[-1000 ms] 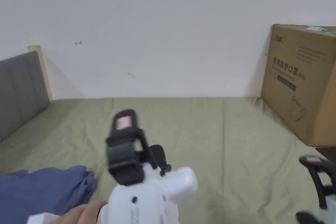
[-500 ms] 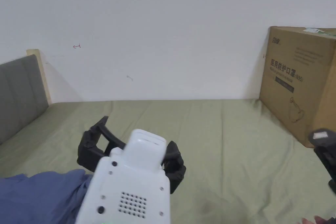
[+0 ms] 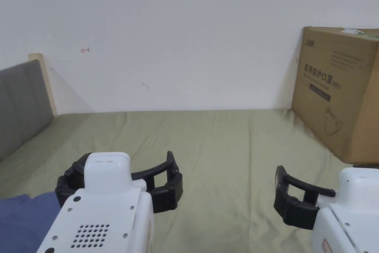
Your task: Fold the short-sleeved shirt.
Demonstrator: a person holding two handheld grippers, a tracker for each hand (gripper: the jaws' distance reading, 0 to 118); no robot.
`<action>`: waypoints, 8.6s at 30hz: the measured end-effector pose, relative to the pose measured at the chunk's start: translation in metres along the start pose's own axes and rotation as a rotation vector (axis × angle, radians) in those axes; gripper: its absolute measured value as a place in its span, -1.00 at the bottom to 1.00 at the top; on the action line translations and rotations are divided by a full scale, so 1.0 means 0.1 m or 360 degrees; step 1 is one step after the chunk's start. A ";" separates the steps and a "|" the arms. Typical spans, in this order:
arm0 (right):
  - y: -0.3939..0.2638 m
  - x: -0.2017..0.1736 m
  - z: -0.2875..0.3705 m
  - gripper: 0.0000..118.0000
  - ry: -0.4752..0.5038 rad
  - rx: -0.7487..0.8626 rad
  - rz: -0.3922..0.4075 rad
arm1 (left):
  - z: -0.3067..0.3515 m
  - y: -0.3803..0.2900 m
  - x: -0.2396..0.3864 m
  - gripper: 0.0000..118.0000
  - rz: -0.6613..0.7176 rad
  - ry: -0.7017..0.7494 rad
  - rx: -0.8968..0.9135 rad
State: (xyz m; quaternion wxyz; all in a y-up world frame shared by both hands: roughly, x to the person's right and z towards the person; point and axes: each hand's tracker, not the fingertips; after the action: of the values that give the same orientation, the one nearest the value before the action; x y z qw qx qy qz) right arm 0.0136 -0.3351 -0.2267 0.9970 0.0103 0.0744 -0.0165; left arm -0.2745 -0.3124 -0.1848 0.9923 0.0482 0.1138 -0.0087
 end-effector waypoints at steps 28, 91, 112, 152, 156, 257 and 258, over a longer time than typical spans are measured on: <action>0.14 -0.04 0.02 1.00 0.0004 0.0036 0.0004 | -0.03 0.00 0.06 1.00 0.0032 -0.0071 -0.0016; -0.40 -1.29 -0.84 -1.00 0.0661 -0.0537 0.0350 | -1.84 -1.54 -3.80 0.81 0.0598 0.0449 -0.1720; -0.84 -1.28 -1.20 -1.00 0.0668 -0.0879 0.0277 | -2.07 -2.60 -3.65 0.81 0.0154 0.0510 -0.1768; 0.38 0.53 -0.31 -1.00 0.0241 -0.0351 -0.0184 | -1.68 1.16 0.60 -0.99 0.0155 -0.0964 -0.0825; 0.32 0.74 -0.31 -1.00 0.0192 -0.0397 -0.0214 | -2.09 0.22 1.07 -0.99 0.0137 -0.0936 -0.1352; -1.86 1.21 -4.16 0.02 0.0169 -0.2135 -0.0372 | -2.61 -1.35 -0.69 -0.92 0.0319 -0.0335 -0.1495; -1.86 1.16 -4.13 -0.36 0.0164 -0.2150 -0.0338 | -2.61 -1.35 -0.71 -0.92 0.0308 -0.0333 -0.1502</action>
State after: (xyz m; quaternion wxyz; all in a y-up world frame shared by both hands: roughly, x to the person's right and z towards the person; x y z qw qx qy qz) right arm 0.0605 -0.5153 -0.6557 0.7730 -0.6204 0.1162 -0.0637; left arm -0.4064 -0.4211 -0.4342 0.9082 -0.3974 0.0000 0.1313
